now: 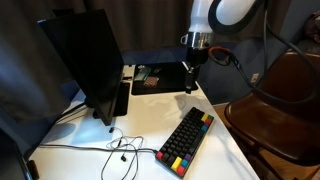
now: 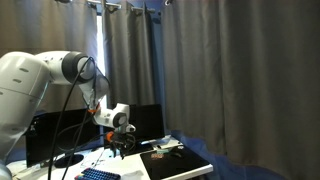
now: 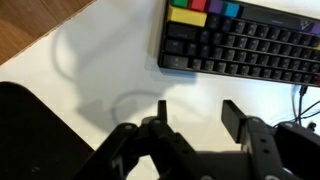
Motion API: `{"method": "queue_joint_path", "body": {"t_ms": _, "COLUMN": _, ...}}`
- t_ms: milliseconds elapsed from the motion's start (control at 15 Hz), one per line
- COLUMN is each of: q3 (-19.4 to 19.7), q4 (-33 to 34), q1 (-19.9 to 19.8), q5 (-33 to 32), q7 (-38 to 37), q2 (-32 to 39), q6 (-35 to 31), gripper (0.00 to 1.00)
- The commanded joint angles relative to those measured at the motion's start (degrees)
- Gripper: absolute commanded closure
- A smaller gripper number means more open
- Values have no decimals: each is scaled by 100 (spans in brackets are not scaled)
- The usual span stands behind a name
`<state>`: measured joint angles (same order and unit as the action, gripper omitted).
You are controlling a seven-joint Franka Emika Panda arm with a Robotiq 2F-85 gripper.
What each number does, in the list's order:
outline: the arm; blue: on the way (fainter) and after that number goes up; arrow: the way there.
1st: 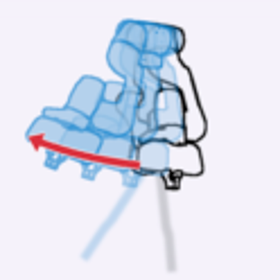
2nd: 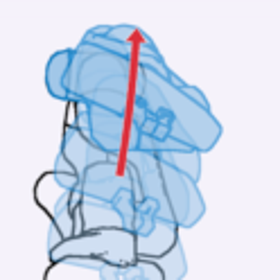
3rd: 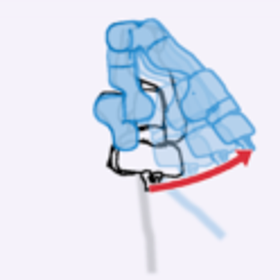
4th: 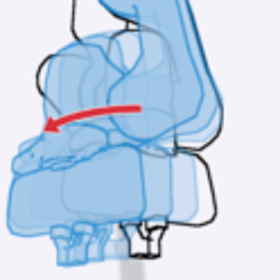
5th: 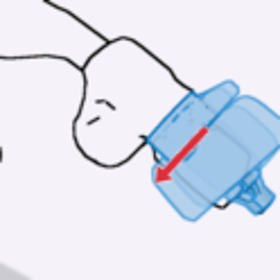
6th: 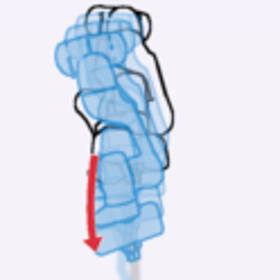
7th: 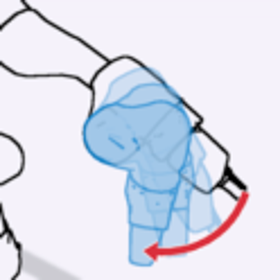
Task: Press the top right button on the keyboard
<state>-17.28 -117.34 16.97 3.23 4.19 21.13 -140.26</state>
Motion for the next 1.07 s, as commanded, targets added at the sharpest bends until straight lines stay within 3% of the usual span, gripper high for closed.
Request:
{"method": "queue_joint_path", "body": {"t_ms": 0, "q3": -148, "q4": -423, "q1": -62, "q5": 184, "q7": 112, "q2": -818, "q6": 680, "gripper": 12}}
{"method": "queue_joint_path", "body": {"t_ms": 133, "q3": -198, "q4": -603, "q1": -62, "q5": 299, "q7": 153, "q2": -1218, "q6": 907, "gripper": 1}}
{"method": "queue_joint_path", "body": {"t_ms": 667, "q3": -195, "q4": -1232, "q1": 61, "q5": 1127, "q7": 996, "q2": -2665, "q6": 1895, "gripper": 0}}
{"method": "queue_joint_path", "body": {"t_ms": 1000, "q3": -162, "q4": -1037, "q1": 99, "q5": 912, "q7": 815, "q2": -2470, "q6": 1878, "gripper": 0}}
